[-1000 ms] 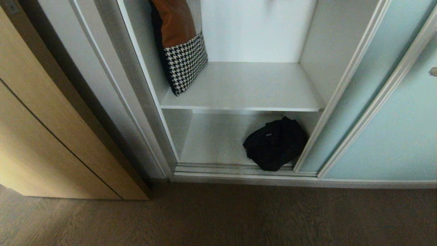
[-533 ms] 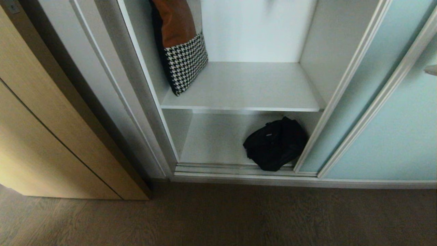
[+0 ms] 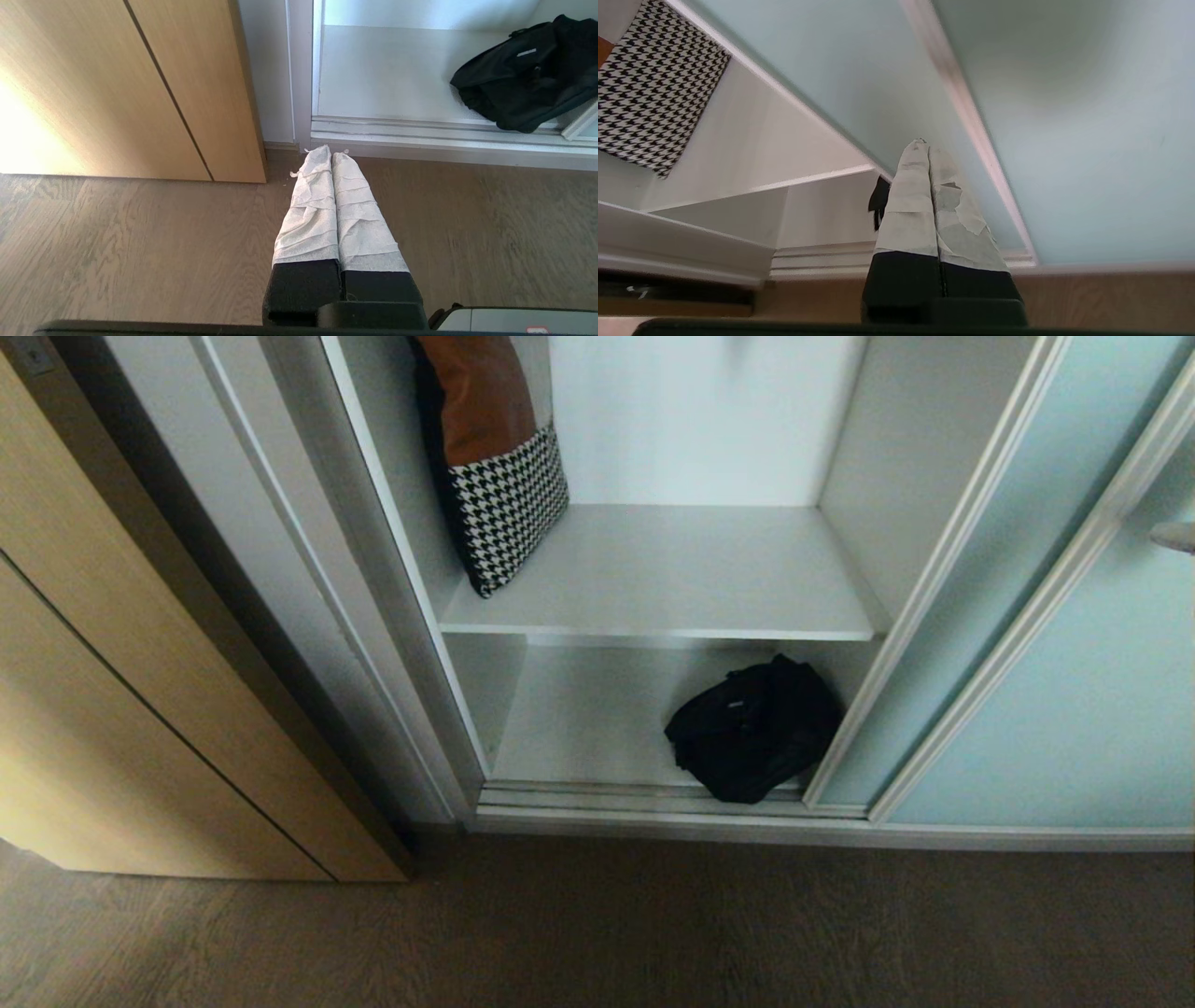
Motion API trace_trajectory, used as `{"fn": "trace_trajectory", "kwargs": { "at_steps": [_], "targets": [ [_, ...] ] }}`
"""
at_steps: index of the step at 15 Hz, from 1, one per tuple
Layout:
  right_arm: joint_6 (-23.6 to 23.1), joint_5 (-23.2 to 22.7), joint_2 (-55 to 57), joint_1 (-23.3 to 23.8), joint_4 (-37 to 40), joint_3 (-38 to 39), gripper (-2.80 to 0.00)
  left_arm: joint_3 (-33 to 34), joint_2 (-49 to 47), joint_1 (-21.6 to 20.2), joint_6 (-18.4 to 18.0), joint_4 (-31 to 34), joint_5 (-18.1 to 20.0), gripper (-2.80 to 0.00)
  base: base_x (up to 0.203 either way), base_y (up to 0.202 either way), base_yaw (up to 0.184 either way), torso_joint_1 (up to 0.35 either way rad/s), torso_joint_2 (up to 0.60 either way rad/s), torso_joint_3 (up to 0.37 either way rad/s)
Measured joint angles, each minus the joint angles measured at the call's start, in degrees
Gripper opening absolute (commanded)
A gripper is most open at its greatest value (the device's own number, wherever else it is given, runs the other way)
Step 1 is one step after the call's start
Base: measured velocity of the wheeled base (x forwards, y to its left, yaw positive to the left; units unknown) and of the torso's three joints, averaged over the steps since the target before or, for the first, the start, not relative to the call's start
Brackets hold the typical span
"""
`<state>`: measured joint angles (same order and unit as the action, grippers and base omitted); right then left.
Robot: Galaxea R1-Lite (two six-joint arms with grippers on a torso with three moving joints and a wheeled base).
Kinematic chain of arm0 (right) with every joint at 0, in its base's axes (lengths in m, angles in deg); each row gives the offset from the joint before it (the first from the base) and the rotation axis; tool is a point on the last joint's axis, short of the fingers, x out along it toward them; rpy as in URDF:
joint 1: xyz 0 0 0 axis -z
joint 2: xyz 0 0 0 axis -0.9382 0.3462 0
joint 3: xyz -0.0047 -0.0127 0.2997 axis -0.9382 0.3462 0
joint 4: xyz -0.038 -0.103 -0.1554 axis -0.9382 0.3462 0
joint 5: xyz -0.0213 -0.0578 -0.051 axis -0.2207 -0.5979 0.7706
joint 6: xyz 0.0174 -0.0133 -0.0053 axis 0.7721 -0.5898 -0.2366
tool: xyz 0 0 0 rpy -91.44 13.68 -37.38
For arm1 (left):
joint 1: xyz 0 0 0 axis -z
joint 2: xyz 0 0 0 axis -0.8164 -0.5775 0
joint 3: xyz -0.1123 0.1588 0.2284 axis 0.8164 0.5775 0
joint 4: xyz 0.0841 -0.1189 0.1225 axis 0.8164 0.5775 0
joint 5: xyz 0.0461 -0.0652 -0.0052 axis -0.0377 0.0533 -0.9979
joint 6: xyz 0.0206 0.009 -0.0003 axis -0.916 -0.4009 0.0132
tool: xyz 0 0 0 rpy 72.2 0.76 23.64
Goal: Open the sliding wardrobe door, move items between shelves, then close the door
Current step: Close the door
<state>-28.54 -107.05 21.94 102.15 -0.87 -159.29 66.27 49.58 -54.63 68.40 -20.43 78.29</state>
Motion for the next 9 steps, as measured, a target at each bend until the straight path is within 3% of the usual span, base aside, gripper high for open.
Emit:
{"fn": "trace_trajectory", "kwargs": {
  "at_steps": [5,9],
  "targets": [
    [1.2,11.1,4.8,-1.5,-7.6,-1.7,-2.80,0.0,0.0,0.0,0.0,0.0,0.0,-2.80,0.000,0.000,0.000,0.000,0.00,0.000],
    [4.4,11.8,7.4,-2.0,-9.2,-3.2,-2.80,0.0,0.0,0.0,0.0,0.0,0.0,-2.80,0.000,0.000,0.000,0.000,0.00,0.000]
  ]
}}
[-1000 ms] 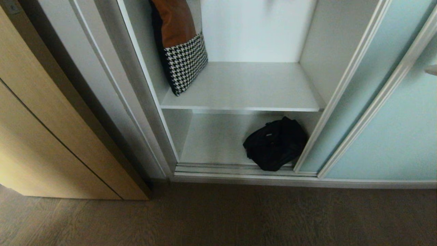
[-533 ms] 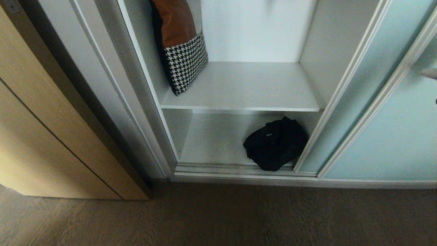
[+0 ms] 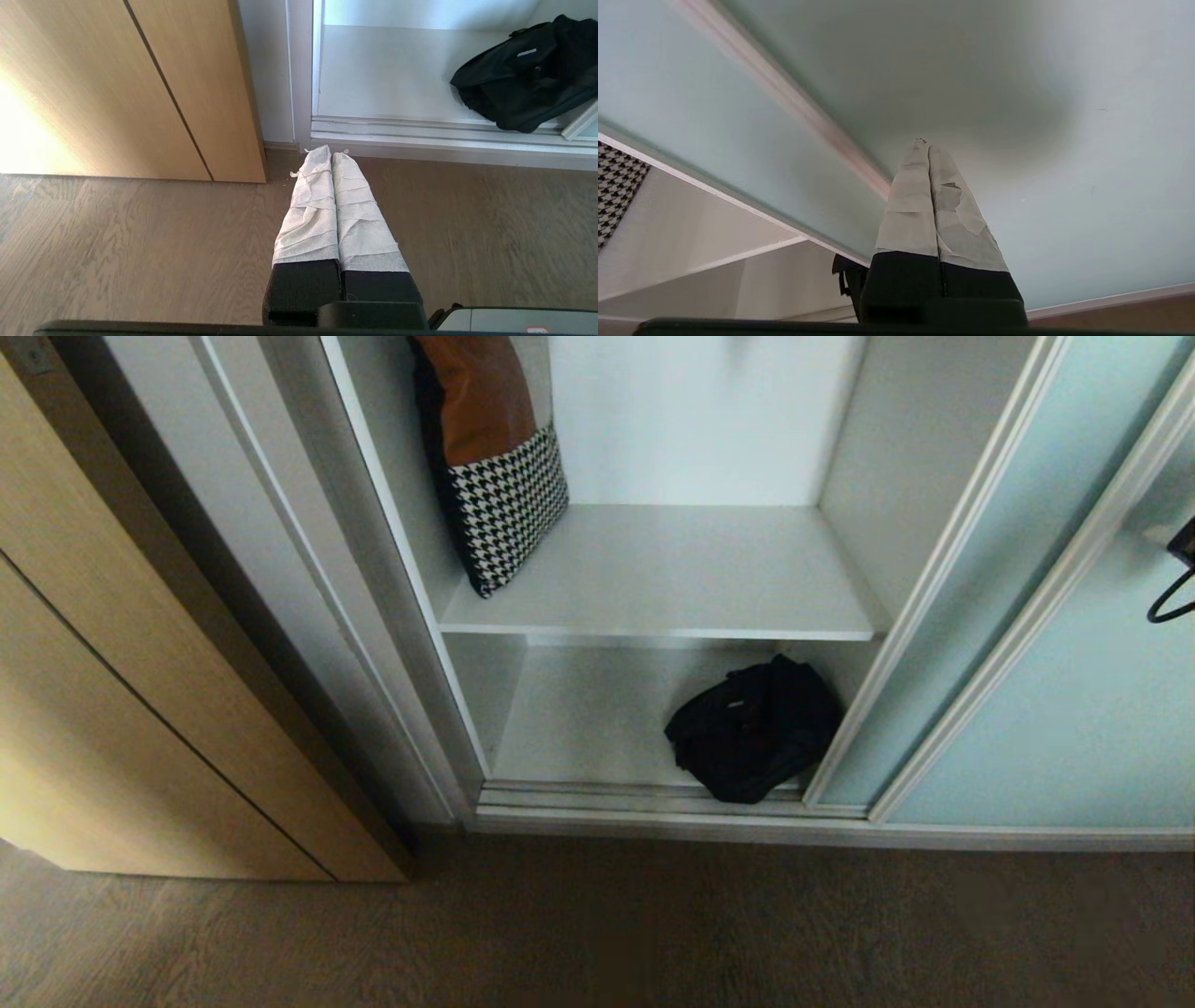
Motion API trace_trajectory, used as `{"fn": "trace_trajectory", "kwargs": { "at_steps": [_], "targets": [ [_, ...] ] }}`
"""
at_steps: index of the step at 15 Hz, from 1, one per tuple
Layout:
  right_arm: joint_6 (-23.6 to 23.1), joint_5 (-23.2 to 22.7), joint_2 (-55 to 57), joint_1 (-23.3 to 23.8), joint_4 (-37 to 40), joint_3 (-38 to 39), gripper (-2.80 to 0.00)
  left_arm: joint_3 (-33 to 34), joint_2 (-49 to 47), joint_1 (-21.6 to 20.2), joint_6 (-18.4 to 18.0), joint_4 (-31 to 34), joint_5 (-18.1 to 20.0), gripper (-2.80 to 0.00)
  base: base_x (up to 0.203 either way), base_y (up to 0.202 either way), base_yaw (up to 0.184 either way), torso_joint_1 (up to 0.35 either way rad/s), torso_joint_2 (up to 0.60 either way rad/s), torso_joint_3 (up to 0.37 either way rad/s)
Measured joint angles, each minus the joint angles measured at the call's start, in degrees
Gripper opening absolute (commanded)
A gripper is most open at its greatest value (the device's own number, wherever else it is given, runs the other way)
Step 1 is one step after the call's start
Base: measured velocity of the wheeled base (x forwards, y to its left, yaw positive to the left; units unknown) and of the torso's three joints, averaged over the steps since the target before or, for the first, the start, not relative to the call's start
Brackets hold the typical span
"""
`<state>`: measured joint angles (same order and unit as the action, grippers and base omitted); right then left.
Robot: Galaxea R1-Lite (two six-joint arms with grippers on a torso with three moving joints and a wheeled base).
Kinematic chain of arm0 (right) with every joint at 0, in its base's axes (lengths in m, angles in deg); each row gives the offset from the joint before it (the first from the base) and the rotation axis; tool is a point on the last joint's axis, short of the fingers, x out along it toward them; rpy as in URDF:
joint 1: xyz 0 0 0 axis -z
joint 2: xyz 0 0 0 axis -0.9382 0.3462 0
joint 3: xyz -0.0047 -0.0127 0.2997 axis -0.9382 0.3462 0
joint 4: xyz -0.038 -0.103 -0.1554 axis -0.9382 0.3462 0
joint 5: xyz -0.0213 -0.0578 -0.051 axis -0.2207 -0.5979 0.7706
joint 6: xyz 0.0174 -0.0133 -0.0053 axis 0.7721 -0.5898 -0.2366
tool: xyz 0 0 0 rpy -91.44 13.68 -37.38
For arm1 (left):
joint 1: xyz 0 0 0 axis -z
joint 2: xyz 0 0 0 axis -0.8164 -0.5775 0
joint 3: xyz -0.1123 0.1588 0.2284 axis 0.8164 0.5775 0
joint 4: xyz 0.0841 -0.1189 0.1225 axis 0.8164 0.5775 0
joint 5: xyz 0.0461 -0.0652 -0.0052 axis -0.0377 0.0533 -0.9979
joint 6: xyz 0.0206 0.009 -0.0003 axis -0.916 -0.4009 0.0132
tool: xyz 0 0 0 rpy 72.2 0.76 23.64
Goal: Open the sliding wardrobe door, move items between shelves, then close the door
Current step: Close the door
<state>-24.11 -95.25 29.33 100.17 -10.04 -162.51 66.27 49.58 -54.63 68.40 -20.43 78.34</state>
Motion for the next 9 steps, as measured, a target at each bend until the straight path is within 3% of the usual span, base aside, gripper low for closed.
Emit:
{"fn": "trace_trajectory", "kwargs": {
  "at_steps": [9],
  "targets": [
    [0.1,0.2,1.2,-2.9,0.0,-0.6,-2.80,0.0,0.0,0.0,0.0,0.0,0.0,-2.80,0.000,0.000,0.000,0.000,0.00,0.000]
  ]
}}
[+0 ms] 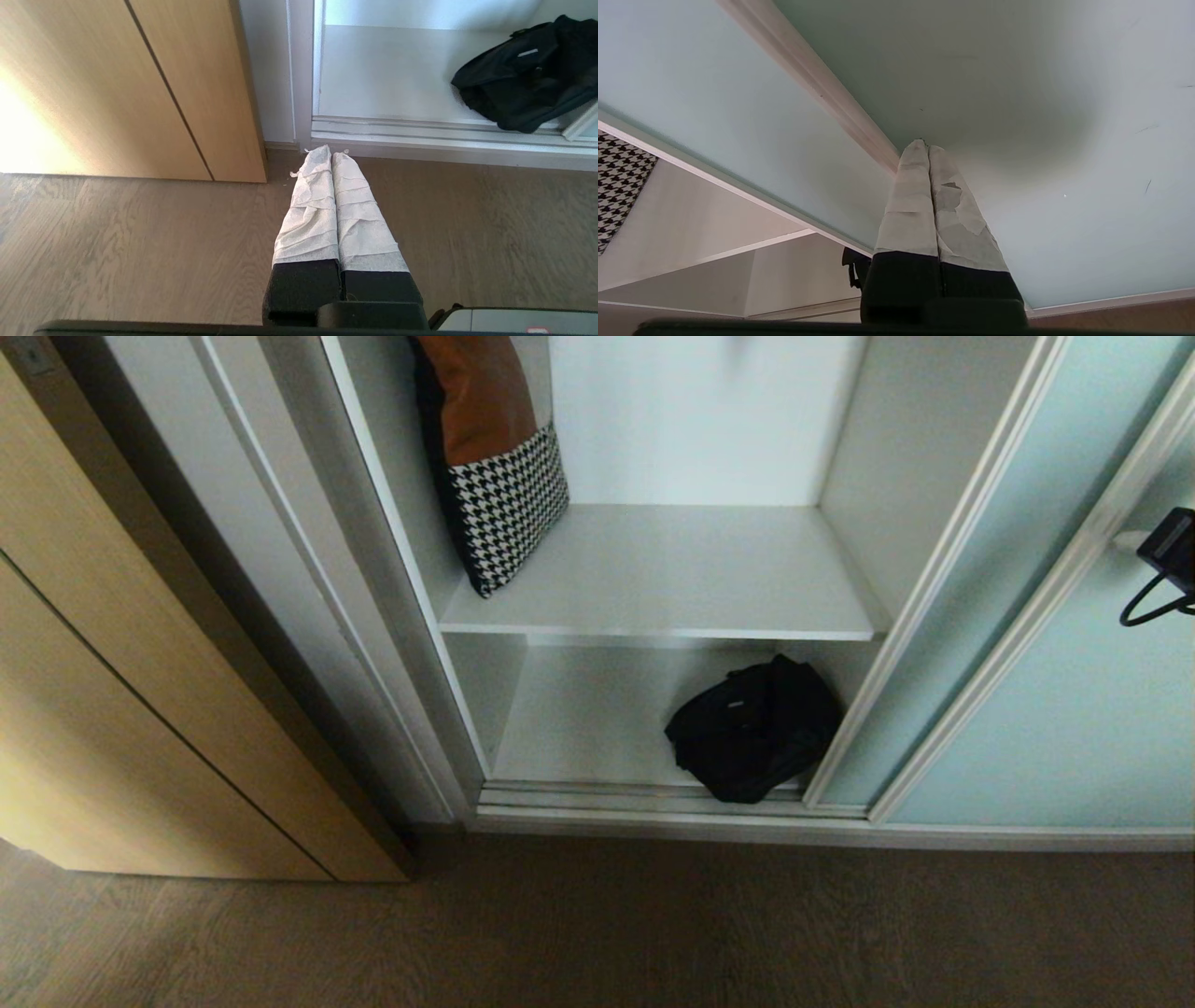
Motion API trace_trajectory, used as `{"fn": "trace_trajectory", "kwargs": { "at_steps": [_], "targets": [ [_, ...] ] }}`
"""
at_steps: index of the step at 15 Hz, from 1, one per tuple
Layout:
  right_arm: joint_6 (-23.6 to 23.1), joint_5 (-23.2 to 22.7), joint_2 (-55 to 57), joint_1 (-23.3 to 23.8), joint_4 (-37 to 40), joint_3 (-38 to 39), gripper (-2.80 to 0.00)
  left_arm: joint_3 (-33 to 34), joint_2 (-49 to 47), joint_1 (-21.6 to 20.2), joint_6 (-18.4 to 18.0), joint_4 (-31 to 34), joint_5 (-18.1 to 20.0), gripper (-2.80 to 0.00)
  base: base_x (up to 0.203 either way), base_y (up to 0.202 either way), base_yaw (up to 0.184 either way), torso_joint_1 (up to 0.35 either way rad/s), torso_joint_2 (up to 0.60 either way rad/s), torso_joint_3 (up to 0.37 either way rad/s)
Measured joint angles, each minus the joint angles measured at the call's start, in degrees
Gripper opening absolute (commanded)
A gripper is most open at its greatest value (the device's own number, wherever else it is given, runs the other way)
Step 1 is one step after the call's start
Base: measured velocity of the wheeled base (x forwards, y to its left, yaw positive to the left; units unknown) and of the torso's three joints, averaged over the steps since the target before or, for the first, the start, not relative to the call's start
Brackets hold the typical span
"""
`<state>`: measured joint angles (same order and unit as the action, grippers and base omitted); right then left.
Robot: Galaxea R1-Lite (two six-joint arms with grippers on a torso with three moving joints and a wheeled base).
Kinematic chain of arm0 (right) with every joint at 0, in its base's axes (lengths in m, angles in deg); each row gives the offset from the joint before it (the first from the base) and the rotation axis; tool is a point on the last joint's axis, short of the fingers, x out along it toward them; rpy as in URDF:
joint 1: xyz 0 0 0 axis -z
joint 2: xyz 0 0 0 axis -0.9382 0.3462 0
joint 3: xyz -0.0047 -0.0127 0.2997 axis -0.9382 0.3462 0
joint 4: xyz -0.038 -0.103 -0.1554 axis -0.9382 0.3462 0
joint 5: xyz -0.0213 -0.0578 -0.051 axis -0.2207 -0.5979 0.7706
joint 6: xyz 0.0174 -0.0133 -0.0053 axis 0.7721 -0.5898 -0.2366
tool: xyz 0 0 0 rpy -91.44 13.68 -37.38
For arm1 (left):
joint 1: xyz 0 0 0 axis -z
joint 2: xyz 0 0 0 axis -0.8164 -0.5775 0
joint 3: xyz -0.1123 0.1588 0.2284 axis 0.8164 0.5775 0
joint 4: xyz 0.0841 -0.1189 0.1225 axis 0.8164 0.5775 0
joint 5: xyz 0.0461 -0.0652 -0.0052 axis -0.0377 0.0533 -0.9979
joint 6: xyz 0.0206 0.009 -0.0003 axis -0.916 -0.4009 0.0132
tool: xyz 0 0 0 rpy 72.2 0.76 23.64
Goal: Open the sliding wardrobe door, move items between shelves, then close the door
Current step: Close the door
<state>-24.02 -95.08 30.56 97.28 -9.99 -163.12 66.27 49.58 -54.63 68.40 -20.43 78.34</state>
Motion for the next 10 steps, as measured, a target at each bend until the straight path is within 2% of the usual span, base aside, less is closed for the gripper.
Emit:
{"fn": "trace_trajectory", "kwargs": {
  "at_steps": [6,10],
  "targets": [
    [0.0,0.4,-0.6,-2.6,0.0,0.8,-2.80,0.0,0.0,0.0,0.0,0.0,0.0,-2.80,0.000,0.000,0.000,0.000,0.00,0.000],
    [-0.2,1.5,-2.9,-6.3,-0.3,4.5,-2.80,0.0,0.0,0.0,0.0,0.0,0.0,-2.80,0.000,0.000,0.000,0.000,0.00,0.000]
  ]
}}
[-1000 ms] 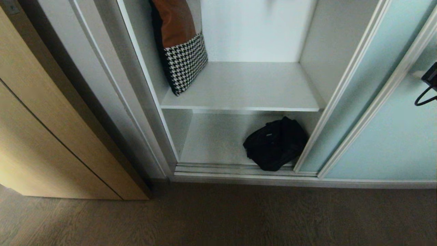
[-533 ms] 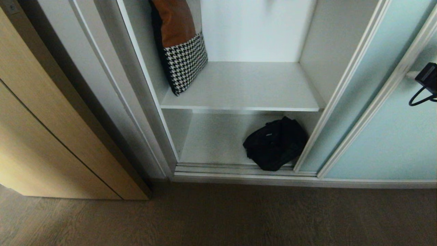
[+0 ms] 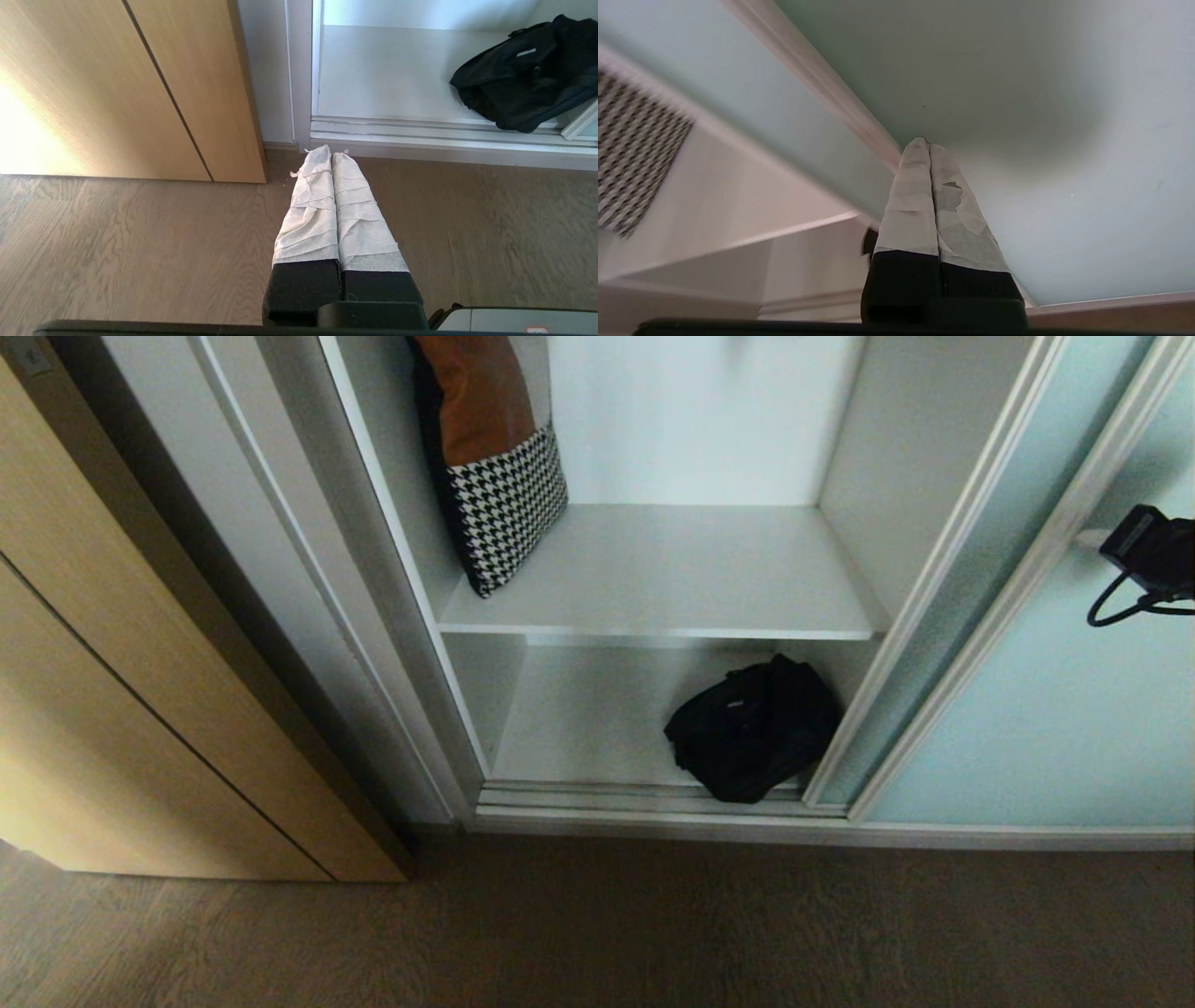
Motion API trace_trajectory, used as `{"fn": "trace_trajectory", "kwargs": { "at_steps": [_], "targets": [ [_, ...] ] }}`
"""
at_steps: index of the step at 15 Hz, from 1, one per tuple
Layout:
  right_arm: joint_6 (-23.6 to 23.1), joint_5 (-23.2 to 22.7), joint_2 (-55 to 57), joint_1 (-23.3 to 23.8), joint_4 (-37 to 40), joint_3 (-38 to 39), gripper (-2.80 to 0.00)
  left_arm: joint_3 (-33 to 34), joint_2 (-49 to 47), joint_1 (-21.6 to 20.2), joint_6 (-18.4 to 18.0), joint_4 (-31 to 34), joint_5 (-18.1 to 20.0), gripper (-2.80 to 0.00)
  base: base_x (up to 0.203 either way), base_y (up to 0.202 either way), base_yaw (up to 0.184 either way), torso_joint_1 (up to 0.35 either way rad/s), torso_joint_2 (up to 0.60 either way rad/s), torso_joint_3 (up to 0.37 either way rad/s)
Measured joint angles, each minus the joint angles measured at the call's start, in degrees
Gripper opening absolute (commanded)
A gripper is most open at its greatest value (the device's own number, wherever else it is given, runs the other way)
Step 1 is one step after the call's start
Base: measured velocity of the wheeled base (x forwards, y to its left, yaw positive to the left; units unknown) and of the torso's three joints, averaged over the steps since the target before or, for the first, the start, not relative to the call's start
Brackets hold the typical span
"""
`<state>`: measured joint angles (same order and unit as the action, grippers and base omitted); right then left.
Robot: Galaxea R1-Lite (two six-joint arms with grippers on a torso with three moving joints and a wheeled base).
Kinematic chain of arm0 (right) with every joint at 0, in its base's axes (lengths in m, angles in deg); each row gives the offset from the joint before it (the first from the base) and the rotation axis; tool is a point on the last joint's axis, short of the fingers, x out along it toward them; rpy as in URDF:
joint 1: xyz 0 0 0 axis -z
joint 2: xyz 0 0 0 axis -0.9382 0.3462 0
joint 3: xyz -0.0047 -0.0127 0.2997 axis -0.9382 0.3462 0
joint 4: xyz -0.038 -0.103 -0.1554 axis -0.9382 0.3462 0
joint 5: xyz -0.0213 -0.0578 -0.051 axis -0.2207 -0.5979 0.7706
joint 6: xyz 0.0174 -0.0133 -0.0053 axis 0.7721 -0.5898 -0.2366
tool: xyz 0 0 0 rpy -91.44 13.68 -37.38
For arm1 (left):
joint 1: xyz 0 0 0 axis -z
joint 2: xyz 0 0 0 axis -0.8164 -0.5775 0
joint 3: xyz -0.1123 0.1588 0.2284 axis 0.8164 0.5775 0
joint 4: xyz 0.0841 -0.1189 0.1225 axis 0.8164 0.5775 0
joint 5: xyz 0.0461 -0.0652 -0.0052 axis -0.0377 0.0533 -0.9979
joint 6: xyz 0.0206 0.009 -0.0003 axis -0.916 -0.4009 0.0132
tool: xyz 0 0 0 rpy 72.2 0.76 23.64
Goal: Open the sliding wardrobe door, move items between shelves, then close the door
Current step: Close the door
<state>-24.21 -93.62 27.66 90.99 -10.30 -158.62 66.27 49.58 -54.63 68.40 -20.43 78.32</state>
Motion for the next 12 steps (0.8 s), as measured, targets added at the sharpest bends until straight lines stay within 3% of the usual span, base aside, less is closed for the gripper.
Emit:
{"fn": "trace_trajectory", "kwargs": {
  "at_steps": [5,10,12],
  "targets": [
    [-0.1,-0.2,-4.1,-7.8,-2.4,7.5,-2.80,0.0,0.0,0.0,0.0,0.0,0.0,-2.80,0.000,0.000,0.000,0.000,0.00,0.000],
    [-1.1,8.8,-6.3,-18.5,-7.2,12.3,-2.80,0.0,0.0,0.0,0.0,0.0,0.0,-2.80,0.000,0.000,0.000,0.000,0.00,0.000],
    [-1.9,10.2,-7.1,-21.9,-7.5,13.7,-2.80,0.0,0.0,0.0,0.0,0.0,0.0,-2.80,0.000,0.000,0.000,0.000,0.00,0.000]
  ]
}}
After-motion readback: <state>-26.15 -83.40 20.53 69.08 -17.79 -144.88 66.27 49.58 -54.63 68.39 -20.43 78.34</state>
